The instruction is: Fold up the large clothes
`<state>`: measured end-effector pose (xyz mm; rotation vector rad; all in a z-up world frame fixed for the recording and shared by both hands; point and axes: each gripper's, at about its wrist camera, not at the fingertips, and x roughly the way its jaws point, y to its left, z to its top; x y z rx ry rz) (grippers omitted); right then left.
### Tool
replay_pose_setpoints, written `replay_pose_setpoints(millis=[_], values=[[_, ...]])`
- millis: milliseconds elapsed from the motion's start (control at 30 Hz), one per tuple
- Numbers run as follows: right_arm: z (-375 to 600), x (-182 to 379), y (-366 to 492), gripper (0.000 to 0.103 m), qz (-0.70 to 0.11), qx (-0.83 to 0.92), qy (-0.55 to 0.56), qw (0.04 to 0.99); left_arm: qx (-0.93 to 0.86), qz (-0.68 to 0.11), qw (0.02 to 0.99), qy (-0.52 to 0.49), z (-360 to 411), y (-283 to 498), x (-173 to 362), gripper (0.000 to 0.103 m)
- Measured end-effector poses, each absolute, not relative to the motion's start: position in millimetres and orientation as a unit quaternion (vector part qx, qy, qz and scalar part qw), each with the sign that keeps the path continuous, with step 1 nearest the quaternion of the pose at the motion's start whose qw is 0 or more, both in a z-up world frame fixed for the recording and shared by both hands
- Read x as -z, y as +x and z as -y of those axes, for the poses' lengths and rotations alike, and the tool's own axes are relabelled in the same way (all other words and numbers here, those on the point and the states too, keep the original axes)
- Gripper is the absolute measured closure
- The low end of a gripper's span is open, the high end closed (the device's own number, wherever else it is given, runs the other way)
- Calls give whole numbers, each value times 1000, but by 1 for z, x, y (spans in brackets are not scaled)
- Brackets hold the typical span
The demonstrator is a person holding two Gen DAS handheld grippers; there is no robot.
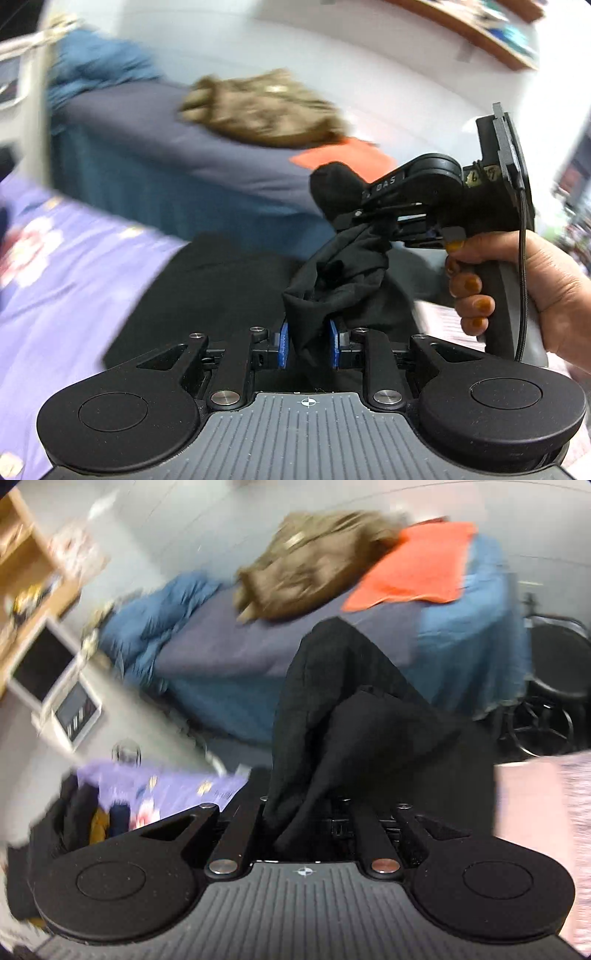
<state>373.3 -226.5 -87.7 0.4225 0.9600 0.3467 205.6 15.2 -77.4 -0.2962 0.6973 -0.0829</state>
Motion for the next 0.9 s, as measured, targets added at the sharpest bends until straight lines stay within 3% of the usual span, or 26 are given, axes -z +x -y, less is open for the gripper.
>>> replay_pose_setpoints(millis=[333,433,533,700,867,900], values=[[53,155,367,92,-530,-186,100,821,-58,-389,898,-196,-104,203,148,32],[24,174,362,88,-540,-189,65,818,-64,-403,890,-204,-113,199,164,33],[4,187,360,76,-543,-180,40,819,-62,-410,889,-193,-116,203,175,33],[-12,191,355,34,-530,-196,15,825,-64,-411,886,-202,-120,201,180,28],[-23,185,344,26,-511,-224,-46,829,-72,-413,884,-208,-125,199,183,14],[-22,183,343,24,-511,-226,-46,828,-75,-414,882,-212,-127,200,184,5]])
